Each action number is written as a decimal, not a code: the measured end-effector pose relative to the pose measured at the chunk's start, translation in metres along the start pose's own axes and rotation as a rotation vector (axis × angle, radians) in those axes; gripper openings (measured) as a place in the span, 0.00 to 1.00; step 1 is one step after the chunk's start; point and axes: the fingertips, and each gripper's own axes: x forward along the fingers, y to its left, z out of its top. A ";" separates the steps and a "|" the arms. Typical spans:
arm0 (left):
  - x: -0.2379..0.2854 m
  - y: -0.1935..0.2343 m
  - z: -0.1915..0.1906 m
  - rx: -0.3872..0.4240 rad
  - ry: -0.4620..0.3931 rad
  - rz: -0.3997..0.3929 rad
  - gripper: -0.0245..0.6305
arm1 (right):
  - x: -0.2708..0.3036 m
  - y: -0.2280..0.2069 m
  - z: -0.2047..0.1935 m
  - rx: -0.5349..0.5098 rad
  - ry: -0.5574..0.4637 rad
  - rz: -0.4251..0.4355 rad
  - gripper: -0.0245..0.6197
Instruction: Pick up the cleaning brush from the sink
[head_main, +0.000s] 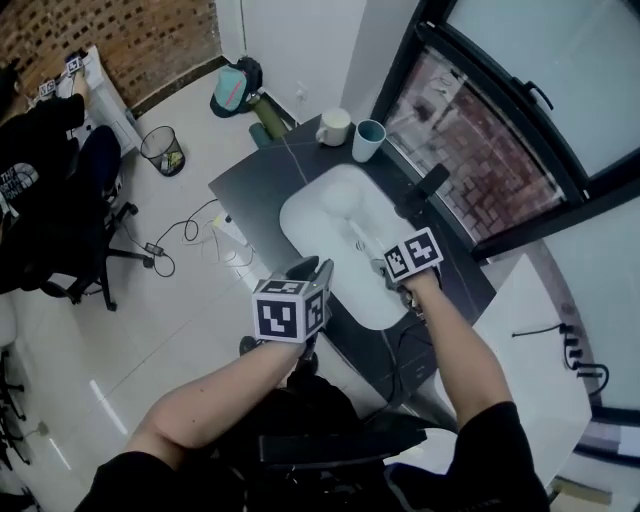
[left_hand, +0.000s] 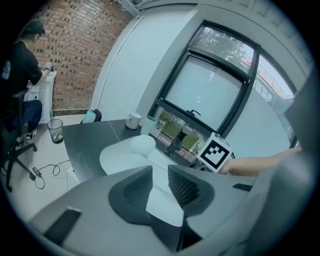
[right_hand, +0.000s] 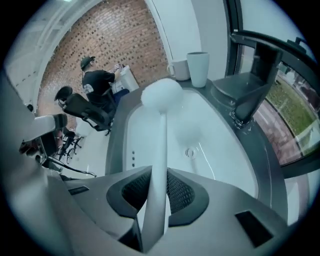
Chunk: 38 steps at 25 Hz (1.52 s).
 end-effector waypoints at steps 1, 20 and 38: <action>-0.008 -0.001 0.004 0.020 -0.006 -0.011 0.20 | -0.011 0.011 0.001 0.007 -0.029 -0.008 0.12; -0.255 0.103 0.096 0.461 -0.066 -0.509 0.14 | -0.149 0.319 0.031 0.482 -0.706 -0.370 0.12; -0.411 0.075 0.022 0.630 -0.132 -0.608 0.04 | -0.240 0.501 -0.068 0.507 -1.005 -0.637 0.12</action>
